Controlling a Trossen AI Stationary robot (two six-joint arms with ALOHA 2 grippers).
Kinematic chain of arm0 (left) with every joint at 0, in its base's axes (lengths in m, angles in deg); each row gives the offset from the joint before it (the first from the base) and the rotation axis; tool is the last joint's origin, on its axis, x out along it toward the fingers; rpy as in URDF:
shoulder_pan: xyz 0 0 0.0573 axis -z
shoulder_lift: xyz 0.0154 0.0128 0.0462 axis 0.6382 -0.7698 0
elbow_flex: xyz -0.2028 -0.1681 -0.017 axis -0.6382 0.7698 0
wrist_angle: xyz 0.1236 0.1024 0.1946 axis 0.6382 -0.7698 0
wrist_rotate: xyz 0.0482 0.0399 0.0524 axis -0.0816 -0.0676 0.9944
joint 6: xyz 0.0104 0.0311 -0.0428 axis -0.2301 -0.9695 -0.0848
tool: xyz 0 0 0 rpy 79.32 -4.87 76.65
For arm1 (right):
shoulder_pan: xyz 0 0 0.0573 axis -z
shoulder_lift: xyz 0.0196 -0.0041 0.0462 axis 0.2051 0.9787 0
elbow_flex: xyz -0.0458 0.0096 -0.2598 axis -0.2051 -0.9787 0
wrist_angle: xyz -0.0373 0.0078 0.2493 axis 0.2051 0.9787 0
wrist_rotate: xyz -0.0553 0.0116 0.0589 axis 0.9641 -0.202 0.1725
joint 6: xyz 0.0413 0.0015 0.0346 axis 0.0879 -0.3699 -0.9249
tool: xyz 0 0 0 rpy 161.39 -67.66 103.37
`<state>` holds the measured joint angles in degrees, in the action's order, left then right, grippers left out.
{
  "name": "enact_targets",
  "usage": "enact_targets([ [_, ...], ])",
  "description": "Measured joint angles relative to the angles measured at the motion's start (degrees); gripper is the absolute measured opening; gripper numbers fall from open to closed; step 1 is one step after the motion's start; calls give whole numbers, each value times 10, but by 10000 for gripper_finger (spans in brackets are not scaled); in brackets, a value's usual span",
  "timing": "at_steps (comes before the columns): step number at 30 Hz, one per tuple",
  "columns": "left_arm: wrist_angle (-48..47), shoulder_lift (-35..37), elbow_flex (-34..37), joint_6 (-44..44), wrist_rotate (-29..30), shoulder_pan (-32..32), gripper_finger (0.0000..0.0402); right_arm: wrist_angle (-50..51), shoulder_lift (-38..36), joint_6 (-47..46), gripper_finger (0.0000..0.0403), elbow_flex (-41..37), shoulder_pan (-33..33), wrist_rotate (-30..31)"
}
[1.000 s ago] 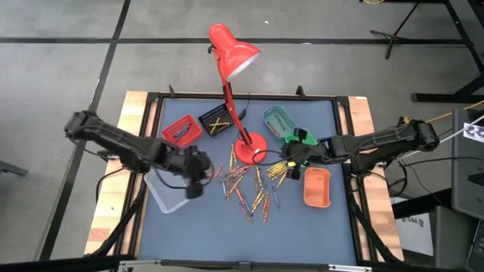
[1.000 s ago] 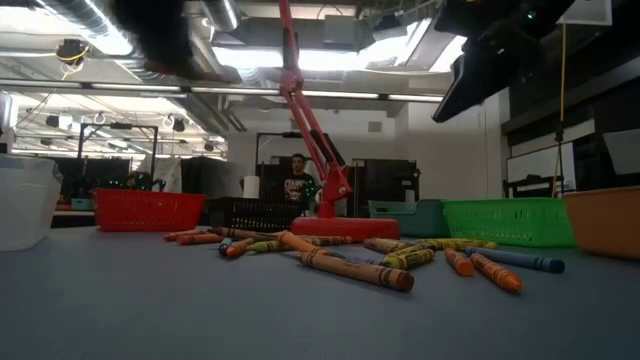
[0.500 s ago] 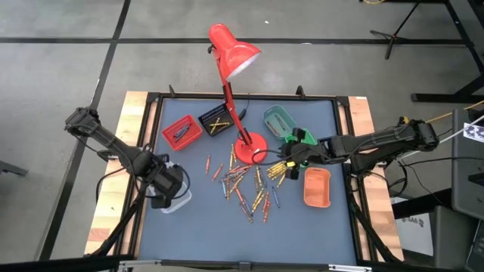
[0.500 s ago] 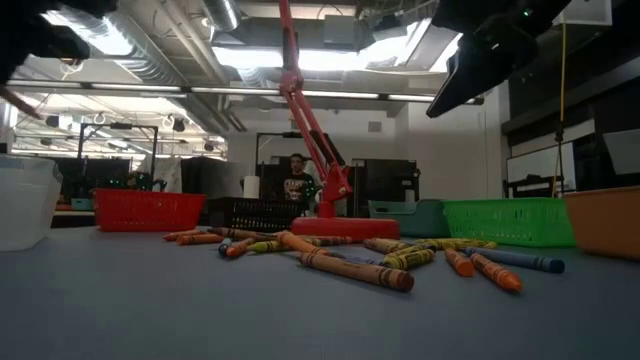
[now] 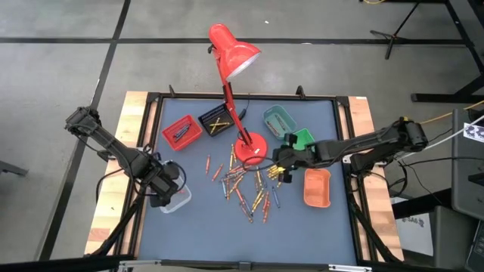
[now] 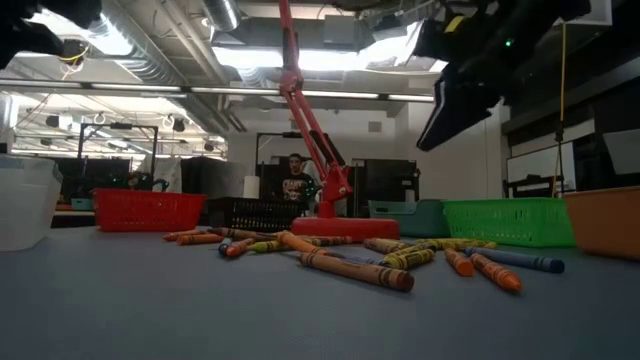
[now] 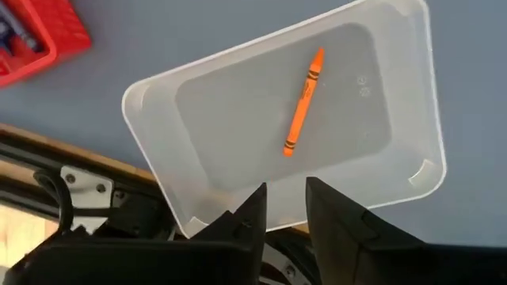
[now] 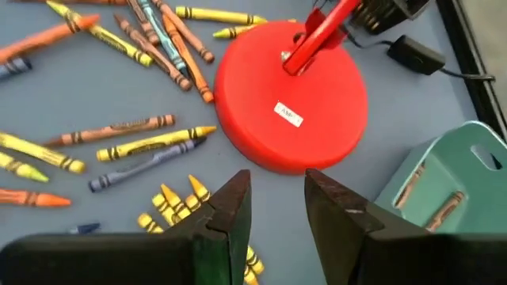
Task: Sort crayons
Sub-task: Put the orange crayon into the bottom left transparent bin, then put the yellow crayon into the middle right green bin
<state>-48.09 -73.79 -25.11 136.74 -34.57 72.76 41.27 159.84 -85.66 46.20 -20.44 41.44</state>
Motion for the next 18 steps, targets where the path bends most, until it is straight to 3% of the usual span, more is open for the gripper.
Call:
enact_targets([
  [7,11,0,0,-1,54,0,90,1,46,28,117,0,0,-4],
  [13,42,0,0,-1,132,-1,90,-2,86,42,117,0,0,-53],
  [18,62,0,0,-1,152,-1,90,-8,120,47,117,0,0,-74],
])
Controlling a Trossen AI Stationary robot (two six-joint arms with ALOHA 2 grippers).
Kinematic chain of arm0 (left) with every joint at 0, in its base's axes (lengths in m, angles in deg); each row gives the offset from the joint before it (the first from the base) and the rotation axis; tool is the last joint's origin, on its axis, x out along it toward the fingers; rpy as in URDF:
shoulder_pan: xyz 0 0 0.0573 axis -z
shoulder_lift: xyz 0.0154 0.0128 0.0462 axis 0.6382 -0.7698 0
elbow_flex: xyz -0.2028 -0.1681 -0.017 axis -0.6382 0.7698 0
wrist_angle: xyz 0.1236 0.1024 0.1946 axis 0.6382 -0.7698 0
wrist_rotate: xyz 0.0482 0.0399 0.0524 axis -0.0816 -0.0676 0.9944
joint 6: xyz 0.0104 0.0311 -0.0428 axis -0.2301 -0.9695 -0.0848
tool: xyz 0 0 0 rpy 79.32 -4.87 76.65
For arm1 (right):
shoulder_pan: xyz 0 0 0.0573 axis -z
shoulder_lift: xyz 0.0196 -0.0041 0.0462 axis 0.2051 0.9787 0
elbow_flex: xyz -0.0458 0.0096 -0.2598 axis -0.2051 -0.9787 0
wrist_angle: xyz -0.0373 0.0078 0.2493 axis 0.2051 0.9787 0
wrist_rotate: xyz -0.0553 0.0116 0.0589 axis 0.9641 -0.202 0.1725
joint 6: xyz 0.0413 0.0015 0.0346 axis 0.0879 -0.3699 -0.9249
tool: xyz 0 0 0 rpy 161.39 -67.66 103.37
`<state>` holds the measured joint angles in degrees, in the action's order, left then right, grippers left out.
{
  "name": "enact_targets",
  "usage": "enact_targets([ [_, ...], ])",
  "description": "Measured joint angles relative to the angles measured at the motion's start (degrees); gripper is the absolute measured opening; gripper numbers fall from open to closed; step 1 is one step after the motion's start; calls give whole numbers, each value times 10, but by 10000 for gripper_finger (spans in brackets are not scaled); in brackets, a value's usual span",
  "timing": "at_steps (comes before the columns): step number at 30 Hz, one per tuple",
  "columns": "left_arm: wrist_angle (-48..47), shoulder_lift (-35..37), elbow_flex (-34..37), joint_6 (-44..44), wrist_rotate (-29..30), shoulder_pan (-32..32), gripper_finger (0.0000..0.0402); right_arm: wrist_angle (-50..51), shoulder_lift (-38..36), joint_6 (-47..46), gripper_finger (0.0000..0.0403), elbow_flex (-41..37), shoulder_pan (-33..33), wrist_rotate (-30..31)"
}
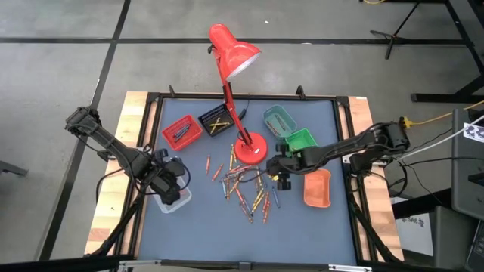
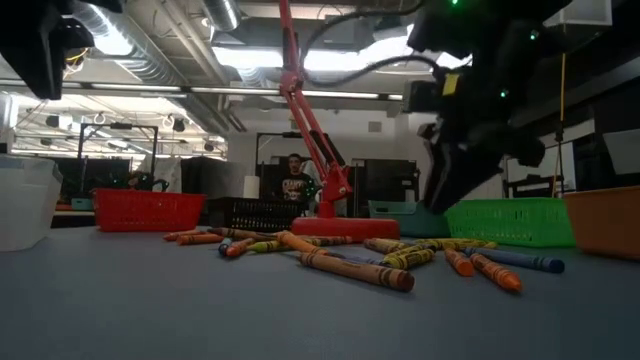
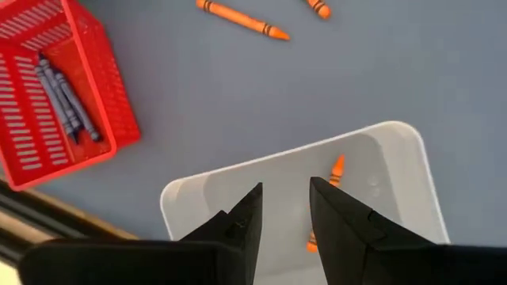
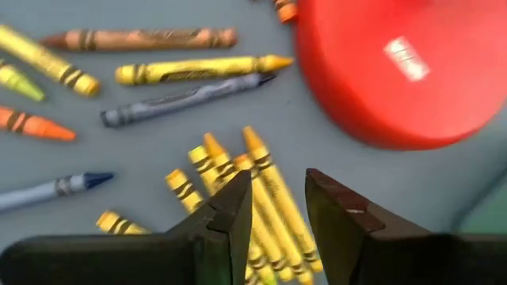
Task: Sort crayons
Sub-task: Put the yellow crayon into the middle right green bin
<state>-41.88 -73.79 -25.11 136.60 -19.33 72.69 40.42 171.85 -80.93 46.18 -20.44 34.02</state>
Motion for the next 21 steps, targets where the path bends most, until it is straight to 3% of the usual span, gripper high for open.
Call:
enact_targets([
  [14,36,0,0,1,0,0,91,14,9,45,117,0,-1,-223],
  [21,42,0,0,2,1,0,91,33,9,91,117,0,-1,-236],
])
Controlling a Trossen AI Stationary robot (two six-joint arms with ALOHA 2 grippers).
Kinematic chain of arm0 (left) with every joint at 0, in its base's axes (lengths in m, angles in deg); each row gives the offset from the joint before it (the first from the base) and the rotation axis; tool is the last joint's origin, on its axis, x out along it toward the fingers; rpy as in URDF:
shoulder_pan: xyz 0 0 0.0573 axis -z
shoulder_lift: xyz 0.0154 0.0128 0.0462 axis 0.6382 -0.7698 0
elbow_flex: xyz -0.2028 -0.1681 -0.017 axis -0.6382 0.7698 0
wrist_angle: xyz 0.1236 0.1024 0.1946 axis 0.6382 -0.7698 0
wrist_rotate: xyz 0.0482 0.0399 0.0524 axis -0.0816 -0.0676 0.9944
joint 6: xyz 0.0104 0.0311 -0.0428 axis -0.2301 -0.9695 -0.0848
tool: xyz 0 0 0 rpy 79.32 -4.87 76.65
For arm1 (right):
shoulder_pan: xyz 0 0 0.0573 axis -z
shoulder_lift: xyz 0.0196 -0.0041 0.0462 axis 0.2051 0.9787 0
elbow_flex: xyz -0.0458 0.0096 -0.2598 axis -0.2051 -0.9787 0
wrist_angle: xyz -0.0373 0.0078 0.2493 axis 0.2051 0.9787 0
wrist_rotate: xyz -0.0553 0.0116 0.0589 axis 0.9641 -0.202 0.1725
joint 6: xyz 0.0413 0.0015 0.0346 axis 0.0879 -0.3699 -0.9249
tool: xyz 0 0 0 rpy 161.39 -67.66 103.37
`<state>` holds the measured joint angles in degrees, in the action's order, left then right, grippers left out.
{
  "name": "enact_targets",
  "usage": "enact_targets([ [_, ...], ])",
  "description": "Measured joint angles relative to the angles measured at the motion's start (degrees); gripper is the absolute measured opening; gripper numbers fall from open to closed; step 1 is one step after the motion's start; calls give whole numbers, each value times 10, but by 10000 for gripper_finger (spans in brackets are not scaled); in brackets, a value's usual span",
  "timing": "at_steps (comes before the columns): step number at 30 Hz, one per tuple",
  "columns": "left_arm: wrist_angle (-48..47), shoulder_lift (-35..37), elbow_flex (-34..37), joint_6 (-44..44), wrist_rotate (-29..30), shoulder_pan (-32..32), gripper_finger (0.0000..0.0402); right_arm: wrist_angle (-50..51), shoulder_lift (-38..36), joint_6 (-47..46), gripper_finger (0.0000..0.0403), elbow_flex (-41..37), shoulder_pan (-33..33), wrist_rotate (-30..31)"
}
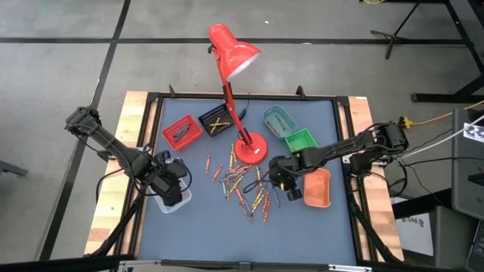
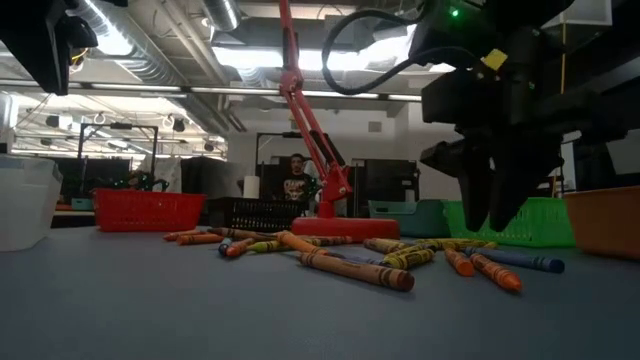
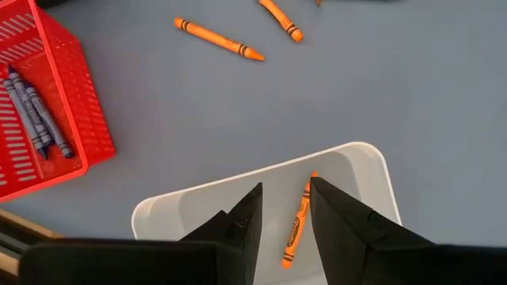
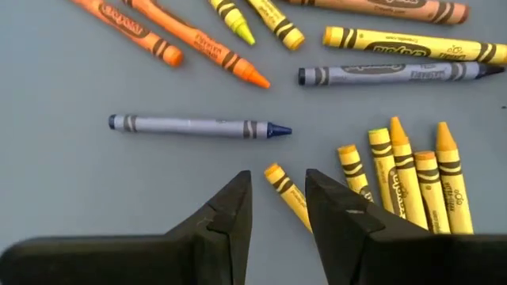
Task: Sort crayons
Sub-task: Put the yellow crayon into the middle right green bin
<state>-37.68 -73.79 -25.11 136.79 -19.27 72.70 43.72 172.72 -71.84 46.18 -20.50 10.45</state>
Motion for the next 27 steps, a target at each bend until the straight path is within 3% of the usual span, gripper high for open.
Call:
enact_targets([
  [17,0,0,0,0,15,0,91,16,0,99,117,-4,0,0],
  [27,1,0,0,0,15,0,91,6,0,102,117,-40,0,19],
])
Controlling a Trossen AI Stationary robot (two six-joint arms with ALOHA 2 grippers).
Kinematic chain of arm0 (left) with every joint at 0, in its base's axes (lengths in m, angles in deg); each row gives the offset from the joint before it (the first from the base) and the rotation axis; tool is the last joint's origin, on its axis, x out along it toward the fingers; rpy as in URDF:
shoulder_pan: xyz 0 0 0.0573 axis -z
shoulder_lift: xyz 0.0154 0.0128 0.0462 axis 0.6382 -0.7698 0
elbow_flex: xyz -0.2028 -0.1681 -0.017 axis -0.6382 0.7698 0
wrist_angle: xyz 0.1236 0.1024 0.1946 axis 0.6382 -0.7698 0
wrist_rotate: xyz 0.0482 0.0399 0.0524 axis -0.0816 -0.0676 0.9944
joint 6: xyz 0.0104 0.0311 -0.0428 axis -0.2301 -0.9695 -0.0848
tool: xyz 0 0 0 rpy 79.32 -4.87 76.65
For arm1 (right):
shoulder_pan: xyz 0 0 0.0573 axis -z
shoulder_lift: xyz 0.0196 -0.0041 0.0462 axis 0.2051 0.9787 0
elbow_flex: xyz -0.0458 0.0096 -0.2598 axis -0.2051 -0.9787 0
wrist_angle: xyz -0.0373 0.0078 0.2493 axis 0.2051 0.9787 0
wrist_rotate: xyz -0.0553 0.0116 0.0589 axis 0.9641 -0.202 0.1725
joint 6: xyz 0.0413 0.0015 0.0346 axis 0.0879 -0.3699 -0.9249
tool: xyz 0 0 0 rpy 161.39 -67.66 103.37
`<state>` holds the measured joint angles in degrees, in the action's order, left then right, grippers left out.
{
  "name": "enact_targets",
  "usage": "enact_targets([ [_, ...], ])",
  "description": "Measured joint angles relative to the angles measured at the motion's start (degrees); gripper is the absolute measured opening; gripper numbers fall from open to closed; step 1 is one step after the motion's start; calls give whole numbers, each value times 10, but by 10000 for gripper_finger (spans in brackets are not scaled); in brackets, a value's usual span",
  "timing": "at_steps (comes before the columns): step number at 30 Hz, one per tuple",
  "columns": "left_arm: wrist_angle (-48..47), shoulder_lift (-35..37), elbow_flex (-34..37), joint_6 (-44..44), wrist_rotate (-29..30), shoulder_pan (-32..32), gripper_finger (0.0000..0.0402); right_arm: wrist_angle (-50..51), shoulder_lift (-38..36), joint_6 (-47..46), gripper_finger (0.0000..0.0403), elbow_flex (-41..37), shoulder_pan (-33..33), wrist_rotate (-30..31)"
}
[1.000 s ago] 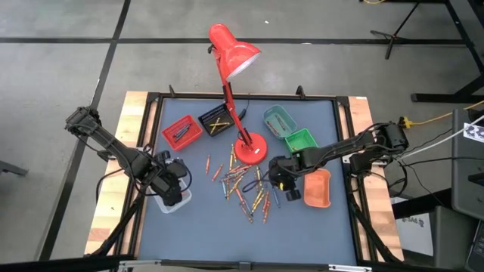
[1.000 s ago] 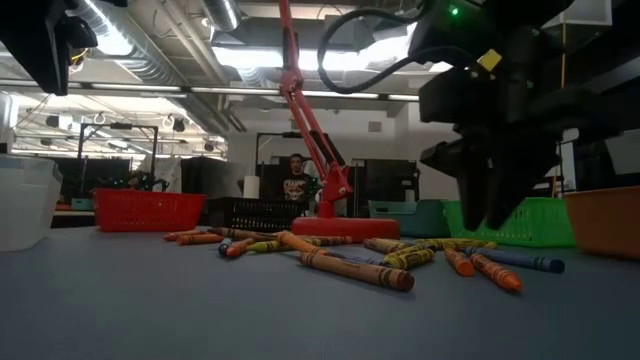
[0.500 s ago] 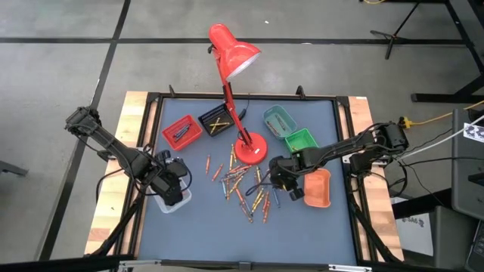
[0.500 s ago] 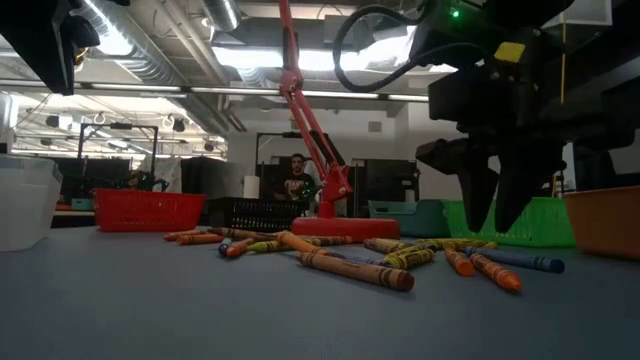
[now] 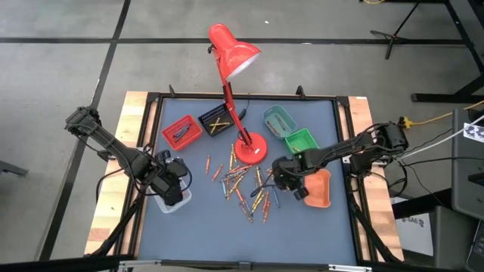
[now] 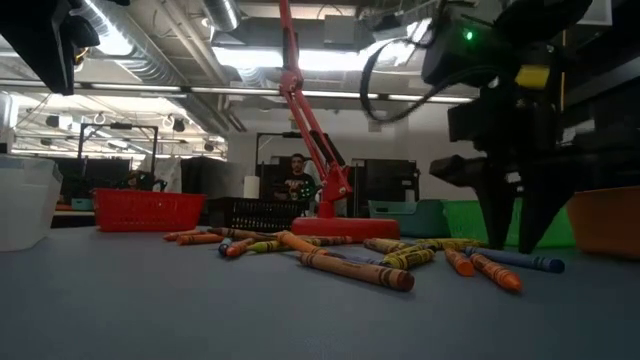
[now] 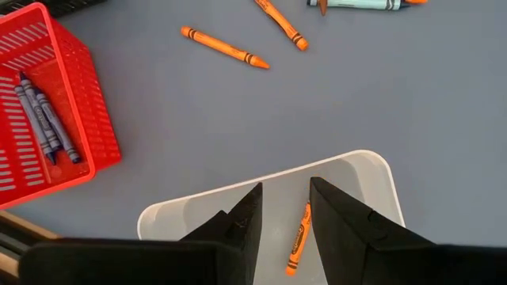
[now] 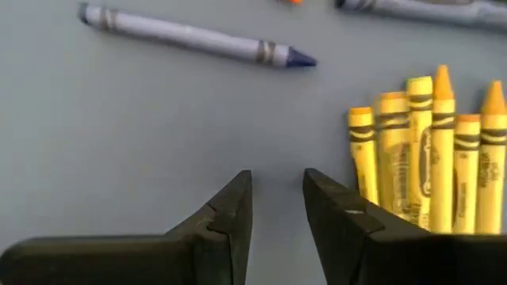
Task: Sort crayons
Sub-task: Put the yellow crayon into the middle right green bin
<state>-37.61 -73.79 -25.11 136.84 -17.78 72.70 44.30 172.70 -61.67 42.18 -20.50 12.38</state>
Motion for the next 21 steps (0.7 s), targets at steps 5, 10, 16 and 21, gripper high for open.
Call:
enact_targets([
  [5,0,0,0,0,0,0,91,-4,0,0,117,0,0,16],
  [10,1,0,0,0,1,0,91,-5,0,0,117,0,0,19],
  [16,25,0,0,0,46,0,91,-5,0,0,97,0,0,18],
  [21,61,0,0,-4,101,0,91,-8,0,0,54,0,0,18],
])
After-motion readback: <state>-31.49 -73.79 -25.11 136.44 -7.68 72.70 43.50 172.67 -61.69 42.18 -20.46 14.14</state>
